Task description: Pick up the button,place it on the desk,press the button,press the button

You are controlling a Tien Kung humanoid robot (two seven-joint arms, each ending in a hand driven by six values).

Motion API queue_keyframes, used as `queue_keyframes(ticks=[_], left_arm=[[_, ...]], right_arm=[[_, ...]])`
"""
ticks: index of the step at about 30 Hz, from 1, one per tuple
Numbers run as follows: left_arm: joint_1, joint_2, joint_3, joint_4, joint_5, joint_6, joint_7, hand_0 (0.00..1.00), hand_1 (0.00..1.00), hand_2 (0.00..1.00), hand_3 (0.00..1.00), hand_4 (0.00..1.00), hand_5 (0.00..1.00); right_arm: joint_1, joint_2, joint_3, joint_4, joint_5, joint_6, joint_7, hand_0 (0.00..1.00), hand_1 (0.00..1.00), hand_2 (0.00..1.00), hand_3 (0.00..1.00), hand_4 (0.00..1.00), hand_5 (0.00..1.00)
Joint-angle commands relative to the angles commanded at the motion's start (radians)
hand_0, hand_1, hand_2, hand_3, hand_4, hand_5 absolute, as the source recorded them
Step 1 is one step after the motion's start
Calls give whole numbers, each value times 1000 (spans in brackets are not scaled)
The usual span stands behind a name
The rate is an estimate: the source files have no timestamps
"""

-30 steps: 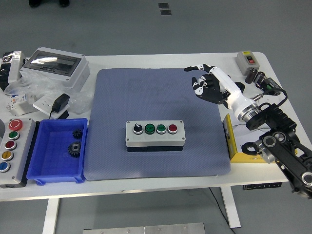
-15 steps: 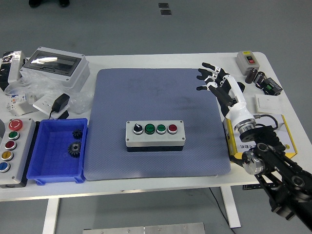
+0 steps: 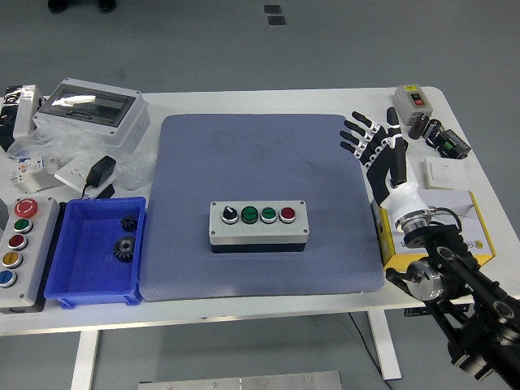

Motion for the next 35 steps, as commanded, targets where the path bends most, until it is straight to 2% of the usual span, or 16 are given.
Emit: queue_keyframes(ticks=[1,23,35], left_arm=[[0,0,-1,0,1,0,0,616,604,549,602,583,317],[-4,13,-5,0,13,-1,-4,617,606,552,605,609,327],[-2,11,0,0,8,-1,-1,617,607,552,608,620,331]], right_arm=[[0,-2,2,2,0,0,1,913,832,842,822,975,998],[-9,-14,16,27,2,0,1,891,821,826,800,970,998],[-22,-8,32,36,1,1,4,883,816,820,793,968,998]])
